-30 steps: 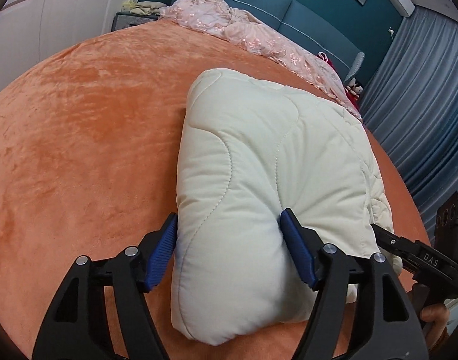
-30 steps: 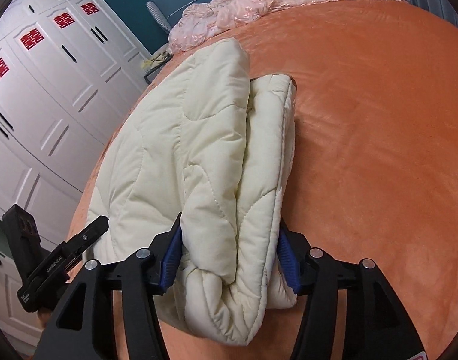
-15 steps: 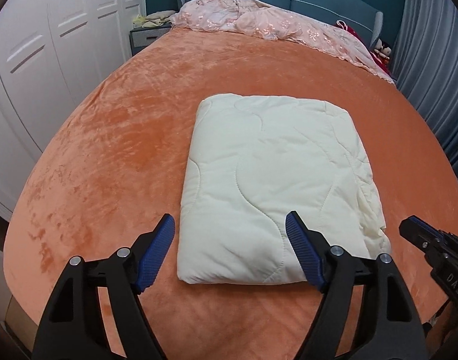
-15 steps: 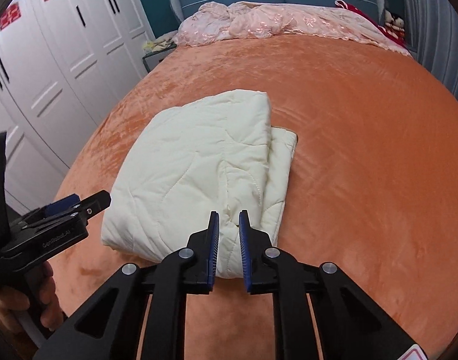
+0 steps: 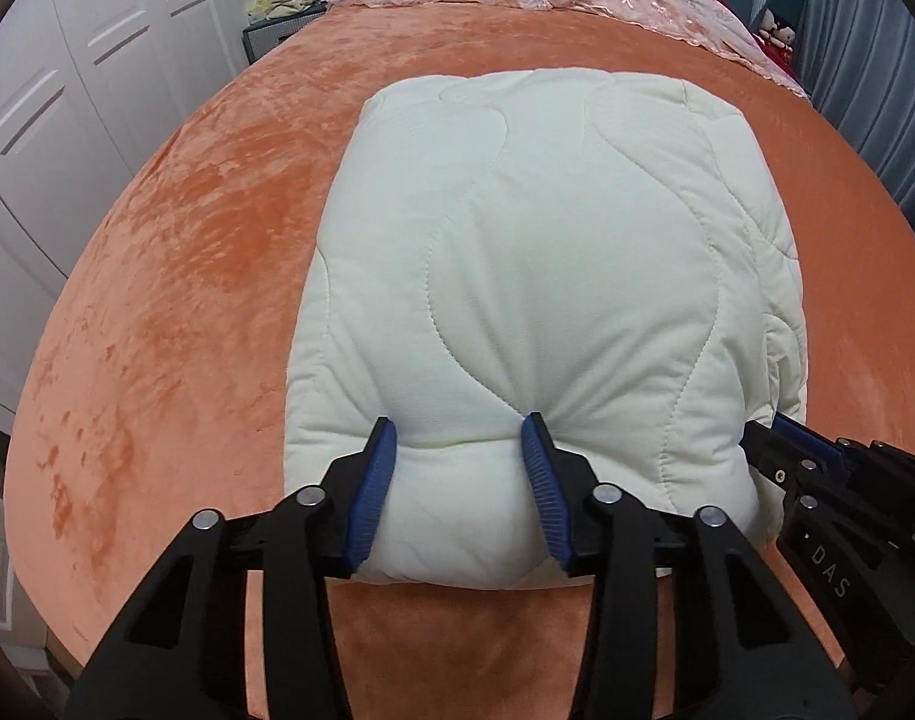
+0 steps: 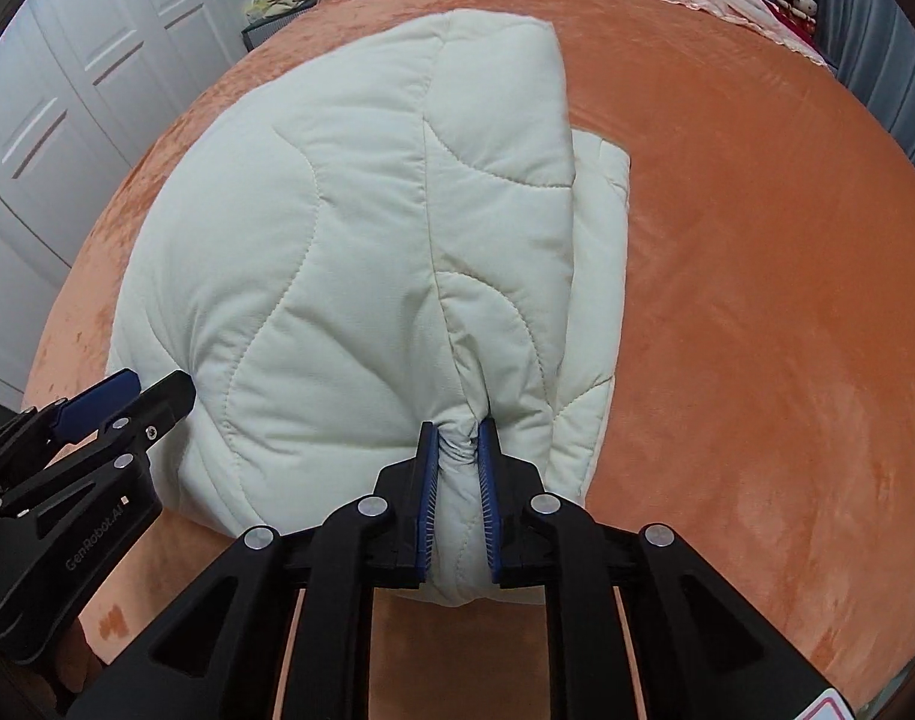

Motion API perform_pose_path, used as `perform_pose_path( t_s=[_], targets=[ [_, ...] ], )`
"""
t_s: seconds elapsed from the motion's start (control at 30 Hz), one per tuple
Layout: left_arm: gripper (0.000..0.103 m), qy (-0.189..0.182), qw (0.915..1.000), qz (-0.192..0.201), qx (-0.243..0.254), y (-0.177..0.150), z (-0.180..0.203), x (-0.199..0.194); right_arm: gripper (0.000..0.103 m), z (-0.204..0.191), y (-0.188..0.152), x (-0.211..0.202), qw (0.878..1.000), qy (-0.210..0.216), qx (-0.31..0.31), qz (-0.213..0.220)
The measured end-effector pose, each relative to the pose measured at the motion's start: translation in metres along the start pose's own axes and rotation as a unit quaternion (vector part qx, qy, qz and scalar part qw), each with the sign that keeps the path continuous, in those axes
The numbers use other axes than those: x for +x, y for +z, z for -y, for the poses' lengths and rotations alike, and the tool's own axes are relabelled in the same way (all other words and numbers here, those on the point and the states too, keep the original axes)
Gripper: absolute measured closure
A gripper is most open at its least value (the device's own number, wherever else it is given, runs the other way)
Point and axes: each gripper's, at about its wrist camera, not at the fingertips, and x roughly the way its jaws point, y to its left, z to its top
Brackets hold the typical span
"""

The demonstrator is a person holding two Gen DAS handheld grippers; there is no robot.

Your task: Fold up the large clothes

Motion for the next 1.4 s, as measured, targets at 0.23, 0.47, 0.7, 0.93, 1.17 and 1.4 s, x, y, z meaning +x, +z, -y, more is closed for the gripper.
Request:
perform_pose_path(
  t_s=[0.23, 0.47, 0.7, 0.93, 1.17, 1.4],
  targets=[
    [0.081, -0.002, 1.0000, 0.008, 0.000, -0.007, 0.007, 0.011, 0.089, 0.001, 0.001, 0.012, 1.000, -0.002, -0.005, 0.001],
    [0.083, -0.006, 0.9999, 0.013, -0.009, -0.008, 0.009, 0.018, 0.089, 0.001, 0.002, 0.016, 1.000, 0.001, -0.001, 0.006],
    [0.083, 0.001, 0.9998, 0.018, -0.003, -0.008, 0.011, 0.020, 0.089, -0.007, -0.004, 0.012, 1.000, -0.003, -0.005, 0.010],
    [0.082, -0.011, 0.9997, 0.021, 0.004, -0.009, 0.006, 0.000, 0.076, 0.007, -0.013, -0.040, 0.997, 0.050, 0.042, 0.032],
    [0.035, -0.048, 0.9966, 0.047, -0.048, -0.040, -0.012, -0.066, 0.036, -0.001, -0.062, -0.109, 0.995, 0.037, 0.036, 0.081],
    [0.008, -0.001, 0.9942, 0.087, -0.063, -0.088, -0.010, -0.109, 0.026, -0.004, -0.117, -0.139, 0.993, -0.008, 0.023, 0.117]
  ],
)
